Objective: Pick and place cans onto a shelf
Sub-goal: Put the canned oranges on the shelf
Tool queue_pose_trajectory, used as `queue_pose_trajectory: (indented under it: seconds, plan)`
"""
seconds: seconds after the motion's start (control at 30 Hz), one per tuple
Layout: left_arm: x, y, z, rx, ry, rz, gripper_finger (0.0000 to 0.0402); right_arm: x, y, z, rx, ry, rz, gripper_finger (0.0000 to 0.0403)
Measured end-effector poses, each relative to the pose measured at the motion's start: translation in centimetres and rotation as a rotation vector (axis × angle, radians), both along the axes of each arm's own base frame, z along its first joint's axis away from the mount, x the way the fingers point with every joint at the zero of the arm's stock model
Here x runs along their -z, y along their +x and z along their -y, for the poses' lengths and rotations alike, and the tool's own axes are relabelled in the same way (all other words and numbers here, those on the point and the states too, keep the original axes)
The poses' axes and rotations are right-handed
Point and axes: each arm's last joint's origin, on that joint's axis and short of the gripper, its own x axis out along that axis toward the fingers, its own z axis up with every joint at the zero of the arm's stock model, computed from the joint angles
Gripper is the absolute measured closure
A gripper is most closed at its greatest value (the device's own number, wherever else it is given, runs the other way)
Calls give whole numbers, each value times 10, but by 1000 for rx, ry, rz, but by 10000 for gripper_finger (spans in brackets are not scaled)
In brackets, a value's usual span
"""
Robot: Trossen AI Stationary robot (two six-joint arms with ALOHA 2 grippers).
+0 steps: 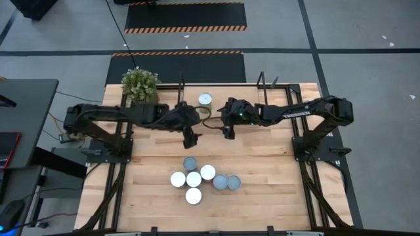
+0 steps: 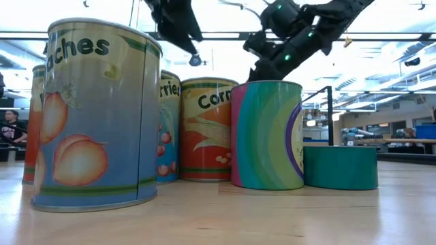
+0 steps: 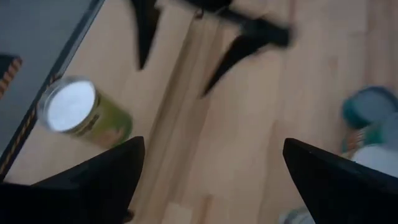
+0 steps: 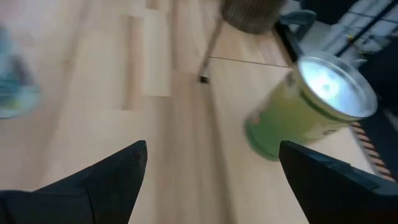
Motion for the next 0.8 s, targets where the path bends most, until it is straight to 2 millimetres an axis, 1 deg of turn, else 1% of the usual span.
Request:
queue_pose_trajectory:
  seconds: [0.07, 0.17, 0.23, 0.3, 0.4, 0.5, 0.53, 0.6, 0.63, 0.67, 0.77, 0.8]
  plan:
    - [0, -1, 10, 22, -1, 73, 13, 2, 2, 7, 25, 10, -11, 29]
    - [5, -2, 29, 92, 37, 206, 13, -4, 4, 15, 69, 49, -41, 24]
    - [14, -8, 40, 138, 57, 252, 13, -10, 7, 18, 85, 70, -88, 20]
    - [19, -12, 49, 171, 52, 329, 13, -15, 6, 20, 96, 88, -120, 15]
    - [23, -22, 54, 185, 41, 373, 13, -17, 6, 21, 86, 103, -104, 8]
    - [25, -32, 56, 189, 44, 398, 13, -13, 6, 20, 97, 123, -119, 4]
    - [24, -34, 57, 193, 39, 430, 13, -10, 5, 20, 101, 130, -134, 3]
    - [29, -41, 60, 206, 40, 445, 13, -6, 7, 19, 113, 134, -149, 3]
    - [31, -41, 62, 211, 33, 475, 13, -4, 6, 19, 129, 135, -168, 3]
    - [34, -42, 65, 217, 26, 495, 13, -4, 5, 19, 137, 137, -175, 3]
    - [54, -48, 73, 248, 23, 481, 13, -3, 10, 20, 150, 147, -137, 3]
    - [58, -49, 74, 250, 21, 499, 13, 1, 12, 21, 151, 147, -138, 3]
